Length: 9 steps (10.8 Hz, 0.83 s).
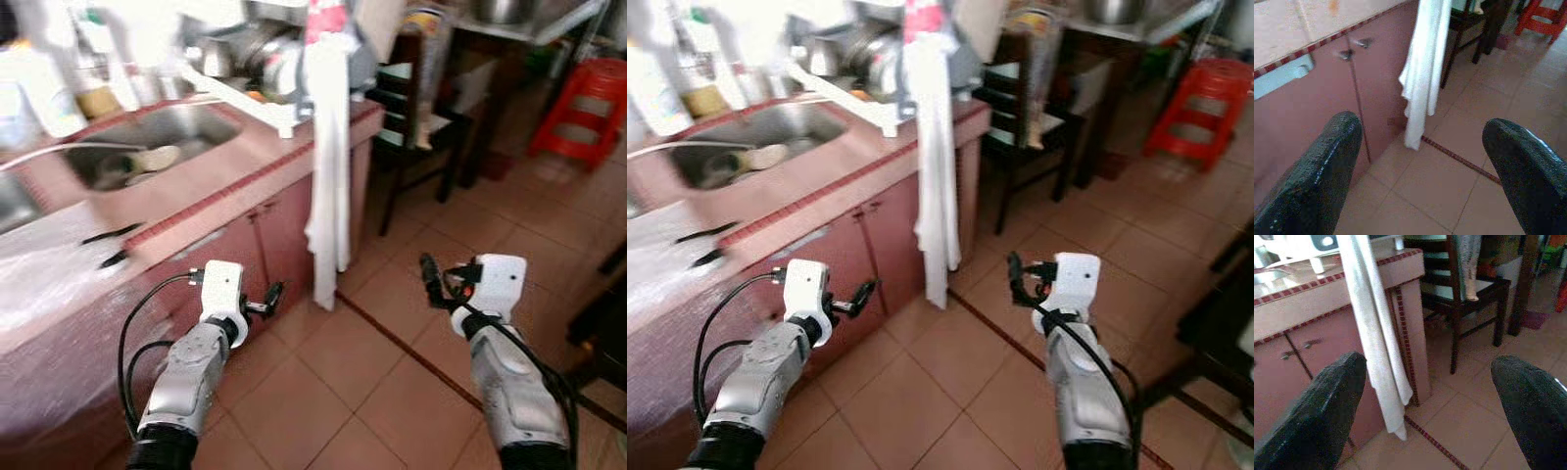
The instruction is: Kitchen organization
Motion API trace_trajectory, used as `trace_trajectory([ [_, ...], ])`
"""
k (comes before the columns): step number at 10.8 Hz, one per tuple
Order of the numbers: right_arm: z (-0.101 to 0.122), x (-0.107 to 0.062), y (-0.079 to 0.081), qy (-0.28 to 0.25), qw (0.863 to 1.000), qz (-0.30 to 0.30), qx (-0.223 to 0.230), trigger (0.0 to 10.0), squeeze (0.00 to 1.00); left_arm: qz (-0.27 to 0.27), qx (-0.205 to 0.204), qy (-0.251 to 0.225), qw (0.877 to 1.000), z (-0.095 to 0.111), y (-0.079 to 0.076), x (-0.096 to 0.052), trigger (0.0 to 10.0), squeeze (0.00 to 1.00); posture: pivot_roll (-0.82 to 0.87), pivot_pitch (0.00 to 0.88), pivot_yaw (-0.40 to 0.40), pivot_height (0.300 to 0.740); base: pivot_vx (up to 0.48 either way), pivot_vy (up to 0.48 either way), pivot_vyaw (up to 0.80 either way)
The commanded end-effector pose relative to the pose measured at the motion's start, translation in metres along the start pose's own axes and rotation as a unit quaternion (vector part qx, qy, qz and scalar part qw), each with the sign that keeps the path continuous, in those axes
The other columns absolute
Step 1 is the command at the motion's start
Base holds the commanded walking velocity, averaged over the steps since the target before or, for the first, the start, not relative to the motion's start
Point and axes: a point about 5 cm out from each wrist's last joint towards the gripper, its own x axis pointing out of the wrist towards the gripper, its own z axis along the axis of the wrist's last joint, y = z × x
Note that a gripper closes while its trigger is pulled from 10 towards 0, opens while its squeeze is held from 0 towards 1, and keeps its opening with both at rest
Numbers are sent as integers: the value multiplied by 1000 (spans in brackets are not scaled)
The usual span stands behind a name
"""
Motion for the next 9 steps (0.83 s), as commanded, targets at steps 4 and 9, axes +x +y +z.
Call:
trace_trajectory([
  [4,-3,6,2,-2,1000,-3,4,10000,176,5,7,-5,1000,4,6,6,10000,0,-86,16,51,740,0,-352,0],
  [9,-14,-3,-9,4,1000,-29,8,10000,176,7,7,-10,1000,8,11,10,10000,0,-104,16,66,740,0,-96,0],
])
